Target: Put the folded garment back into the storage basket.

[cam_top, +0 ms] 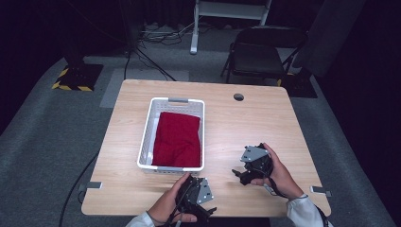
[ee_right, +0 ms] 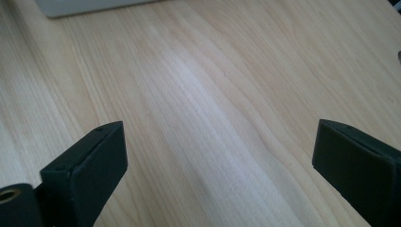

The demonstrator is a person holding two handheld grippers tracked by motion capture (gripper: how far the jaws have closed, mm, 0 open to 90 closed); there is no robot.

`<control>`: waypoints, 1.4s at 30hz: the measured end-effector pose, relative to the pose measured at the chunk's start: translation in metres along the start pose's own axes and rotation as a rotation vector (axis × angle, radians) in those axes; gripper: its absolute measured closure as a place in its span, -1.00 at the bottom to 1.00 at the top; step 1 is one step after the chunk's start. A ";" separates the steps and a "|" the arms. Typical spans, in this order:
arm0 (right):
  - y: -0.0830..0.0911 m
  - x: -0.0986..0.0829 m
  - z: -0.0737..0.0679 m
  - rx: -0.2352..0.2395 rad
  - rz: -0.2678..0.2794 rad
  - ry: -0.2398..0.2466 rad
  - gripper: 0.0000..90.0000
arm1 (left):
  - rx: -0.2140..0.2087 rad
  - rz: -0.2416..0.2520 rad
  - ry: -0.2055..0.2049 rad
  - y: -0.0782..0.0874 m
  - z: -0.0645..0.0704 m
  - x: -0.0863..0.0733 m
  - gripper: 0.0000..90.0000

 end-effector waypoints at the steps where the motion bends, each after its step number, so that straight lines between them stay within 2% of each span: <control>1: 0.000 -0.003 -0.001 0.000 -0.005 -0.005 -0.91 | 0.009 -0.002 -0.001 -0.001 0.000 -0.001 -0.91; 3: 0.001 -0.008 -0.001 -0.001 -0.011 -0.012 -0.91 | 0.018 -0.009 0.011 -0.004 -0.001 -0.002 -0.90; 11: 0.008 -0.030 -0.001 -0.003 -0.031 -0.045 -0.91 | 0.008 -0.043 0.019 -0.014 -0.001 -0.009 -0.90; 15: 0.012 -0.043 -0.002 -0.003 -0.028 -0.079 -0.91 | -0.016 -0.035 0.050 -0.015 -0.003 -0.011 -0.92; 20: 0.019 -0.058 -0.003 -0.003 -0.033 -0.110 -0.91 | -0.064 -0.021 0.114 -0.018 -0.010 -0.016 -0.93; 22: 0.021 -0.062 -0.003 -0.001 -0.031 -0.120 -0.91 | -0.066 -0.022 0.111 -0.018 -0.010 -0.016 -0.95; 24: 0.025 -0.074 -0.003 0.008 -0.026 -0.159 -0.91 | -0.070 -0.023 0.108 -0.018 -0.011 -0.015 -0.96; 26: 0.026 -0.078 -0.003 0.007 -0.031 -0.168 -0.92 | -0.073 -0.026 0.107 -0.019 -0.011 -0.015 -0.96; 29: 0.032 -0.090 -0.002 0.025 -0.001 -0.221 -0.93 | -0.078 -0.028 0.102 -0.019 -0.012 -0.015 -0.98; 30: 0.035 -0.099 0.000 0.031 0.020 -0.260 -0.94 | -0.080 -0.028 0.102 -0.020 -0.012 -0.015 -0.99; 31: 0.035 -0.099 0.000 0.031 0.020 -0.260 -0.94 | -0.079 -0.027 0.102 -0.020 -0.012 -0.015 -0.99; 32: 0.037 -0.107 0.001 0.049 0.045 -0.310 -0.95 | -0.078 -0.027 0.102 -0.020 -0.012 -0.015 -0.99; 34: 0.039 -0.116 0.003 0.070 0.064 -0.363 -0.98 | -0.078 -0.027 0.102 -0.020 -0.012 -0.014 -0.99; 42: 0.047 -0.125 0.006 0.052 0.059 -0.375 -0.99 | -0.078 -0.028 0.103 -0.020 -0.012 -0.014 -0.99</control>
Point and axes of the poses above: each handheld gripper's, and its own axes: y roughly backward along the jaws, x roughly out of its top, z roughly to its right, the point moved 1 cm from there along -y, roughly forward along the jaws, and after that the axes turned 6 degrees about z, right-handed, at the moved point
